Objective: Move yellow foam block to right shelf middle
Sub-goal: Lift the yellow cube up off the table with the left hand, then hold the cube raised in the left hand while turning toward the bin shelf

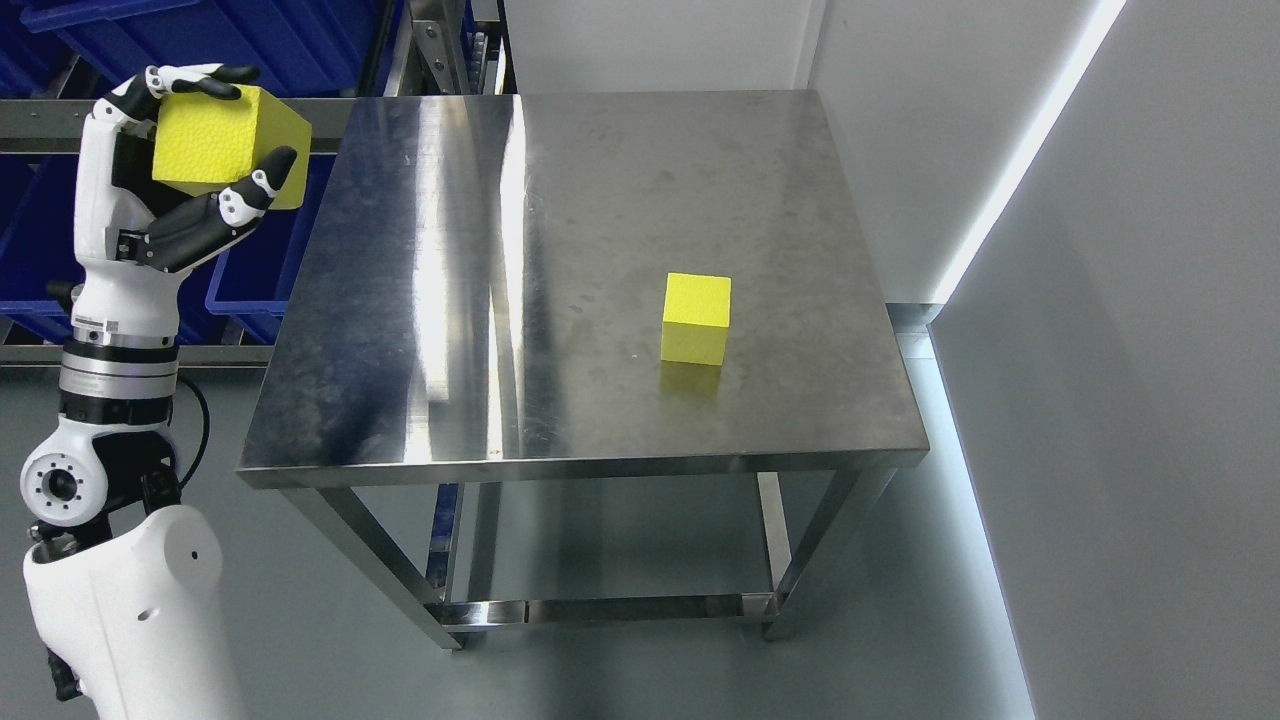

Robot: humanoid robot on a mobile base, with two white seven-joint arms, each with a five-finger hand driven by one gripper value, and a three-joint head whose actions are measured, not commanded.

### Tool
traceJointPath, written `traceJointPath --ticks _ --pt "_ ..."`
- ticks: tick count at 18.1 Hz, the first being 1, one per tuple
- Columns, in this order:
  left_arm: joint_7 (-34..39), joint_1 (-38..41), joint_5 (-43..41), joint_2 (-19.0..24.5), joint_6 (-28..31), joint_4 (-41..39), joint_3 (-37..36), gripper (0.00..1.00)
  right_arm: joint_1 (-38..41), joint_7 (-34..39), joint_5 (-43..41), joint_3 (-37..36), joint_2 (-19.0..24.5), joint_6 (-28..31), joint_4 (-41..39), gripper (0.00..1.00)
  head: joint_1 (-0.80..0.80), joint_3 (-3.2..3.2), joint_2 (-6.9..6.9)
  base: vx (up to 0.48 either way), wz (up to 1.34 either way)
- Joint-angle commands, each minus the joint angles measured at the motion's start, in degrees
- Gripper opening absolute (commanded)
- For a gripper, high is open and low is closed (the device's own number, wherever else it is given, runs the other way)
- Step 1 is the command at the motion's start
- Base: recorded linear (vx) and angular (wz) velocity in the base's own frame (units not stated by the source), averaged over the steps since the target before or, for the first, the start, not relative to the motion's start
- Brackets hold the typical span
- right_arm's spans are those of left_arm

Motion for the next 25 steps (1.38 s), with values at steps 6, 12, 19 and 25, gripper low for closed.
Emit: traceJointPath --ticks 6,12,19,25 --pt "1.24 1.57 0.19 0.5 2.81 -1.65 3.04 0.0 -0.01 -0.04 0.18 -0.35 -1.0 -0.01 -1.0 1.0 0.0 0.0 0.0 -0.002 0.19" --pt "1.24 2.62 0.19 0.5 2.64 -1.66 4.27 0.0 -0.01 -0.04 0.18 -0.35 -1.0 -0.01 -1.0 1.0 0.0 0.0 0.0 0.0 0.48" --pt "1.24 2.8 0.19 0.5 2.81 -1.57 6.9 0.0 -0.01 -0.04 0.18 -0.35 -1.0 -0.01 -1.0 1.0 0.0 0.0 -0.01 -0.005 1.0" --pt "1.24 2.71 0.19 0.5 2.9 -1.57 7.52 0.0 -0.01 -0.04 0.18 -0.44 -1.0 -0.01 -1.0 1.0 0.0 0.0 -0.01 0.051 0.96"
